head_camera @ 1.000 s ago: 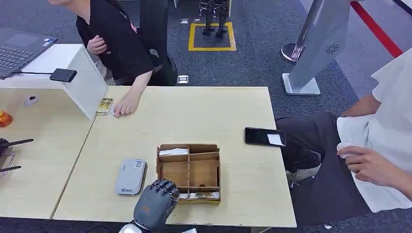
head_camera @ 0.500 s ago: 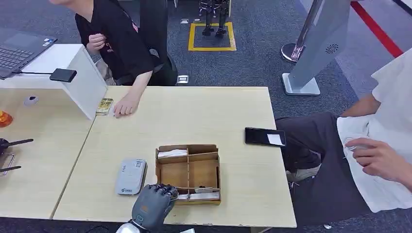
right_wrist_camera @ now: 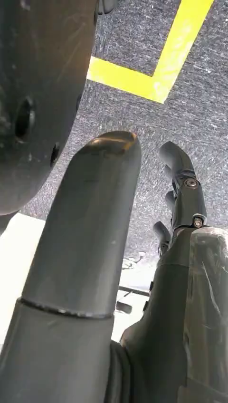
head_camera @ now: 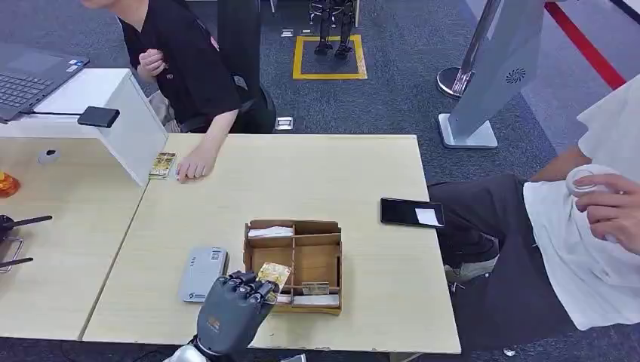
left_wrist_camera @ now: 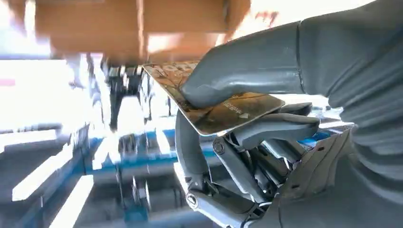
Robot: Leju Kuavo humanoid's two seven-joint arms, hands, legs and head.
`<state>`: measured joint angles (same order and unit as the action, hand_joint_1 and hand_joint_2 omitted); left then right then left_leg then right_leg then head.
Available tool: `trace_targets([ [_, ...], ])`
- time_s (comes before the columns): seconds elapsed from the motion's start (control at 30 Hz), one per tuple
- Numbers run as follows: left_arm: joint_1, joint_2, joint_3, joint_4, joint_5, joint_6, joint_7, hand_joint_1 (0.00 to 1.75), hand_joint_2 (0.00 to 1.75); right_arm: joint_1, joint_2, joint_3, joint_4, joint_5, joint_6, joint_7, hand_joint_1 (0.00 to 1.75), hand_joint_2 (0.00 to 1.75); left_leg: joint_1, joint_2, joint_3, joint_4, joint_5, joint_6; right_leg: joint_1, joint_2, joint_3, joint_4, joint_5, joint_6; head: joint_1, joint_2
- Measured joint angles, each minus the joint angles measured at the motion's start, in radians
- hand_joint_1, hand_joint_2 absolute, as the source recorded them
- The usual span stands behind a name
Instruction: Pass the card to the sensor for recognition and then transmit it.
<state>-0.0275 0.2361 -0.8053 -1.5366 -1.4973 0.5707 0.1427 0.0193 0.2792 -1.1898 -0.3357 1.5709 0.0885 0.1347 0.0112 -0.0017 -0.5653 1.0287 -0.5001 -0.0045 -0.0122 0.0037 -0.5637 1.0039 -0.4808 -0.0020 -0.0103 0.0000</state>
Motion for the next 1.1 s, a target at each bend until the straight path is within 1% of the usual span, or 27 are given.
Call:
trace_targets([
  [0.13, -0.019, 0.002, 0.000, -0.050, -0.006, 0.011, -0.007, 1.75, 1.75, 0.000, 0.000, -0.001, -0.005, 0.000, 0.003, 0.000, 0.00, 0.00, 0.000, 0.000, 0.000, 0.000, 0.000, 0.000, 0.000, 0.000, 0.000, 0.000, 0.000, 0.000, 0.000, 0.000],
  [0.33, -0.038, -0.001, 0.000, -0.081, -0.007, 0.047, -0.006, 1.75, 1.75, 0.001, 0.001, -0.001, -0.007, 0.000, 0.002, 0.002, 0.00, 0.00, 0.000, 0.000, 0.000, 0.000, 0.000, 0.000, 0.000, 0.000, 0.000, 0.000, 0.000, 0.000, 0.000, 0.000],
  [0.57, -0.112, -0.035, 0.000, -0.069, 0.040, 0.031, 0.010, 1.75, 1.75, -0.001, 0.001, 0.006, -0.003, 0.000, -0.011, 0.009, 0.00, 0.00, 0.000, 0.000, 0.000, 0.000, 0.000, 0.000, 0.000, 0.000, 0.000, 0.000, 0.000, 0.000, 0.000, 0.000],
  [0.67, -0.166, -0.057, 0.004, -0.034, 0.066, 0.005, 0.016, 1.75, 1.75, -0.003, -0.003, 0.022, 0.010, 0.000, -0.029, 0.015, 0.00, 0.00, 0.000, 0.000, 0.000, 0.000, 0.001, 0.000, 0.000, 0.000, 0.000, 0.000, 0.000, 0.000, 0.000, 0.000],
  [0.87, -0.285, -0.105, 0.056, 0.088, 0.098, -0.051, 0.028, 1.75, 1.75, -0.010, -0.013, 0.060, 0.049, 0.000, -0.057, 0.026, 0.00, 0.00, 0.000, 0.000, 0.000, 0.000, 0.001, 0.000, 0.000, 0.000, 0.000, 0.000, 0.001, 0.000, 0.000, 0.000],
  [0.97, -0.340, -0.123, 0.086, 0.149, 0.094, -0.055, 0.033, 1.75, 1.75, -0.014, -0.017, 0.076, 0.066, 0.000, -0.064, 0.030, 0.00, 0.00, 0.000, 0.000, 0.000, 0.000, 0.001, 0.000, 0.000, 0.000, 0.000, 0.000, 0.001, 0.000, 0.000, 0.000],
  [1.1, -0.385, -0.134, 0.130, 0.224, 0.077, -0.060, 0.053, 1.75, 1.75, -0.016, -0.024, 0.097, 0.082, 0.000, -0.073, 0.032, 0.00, 0.00, 0.000, 0.000, 0.000, 0.000, 0.001, 0.000, 0.000, 0.000, 0.000, 0.000, 0.001, 0.000, 0.000, 0.000],
])
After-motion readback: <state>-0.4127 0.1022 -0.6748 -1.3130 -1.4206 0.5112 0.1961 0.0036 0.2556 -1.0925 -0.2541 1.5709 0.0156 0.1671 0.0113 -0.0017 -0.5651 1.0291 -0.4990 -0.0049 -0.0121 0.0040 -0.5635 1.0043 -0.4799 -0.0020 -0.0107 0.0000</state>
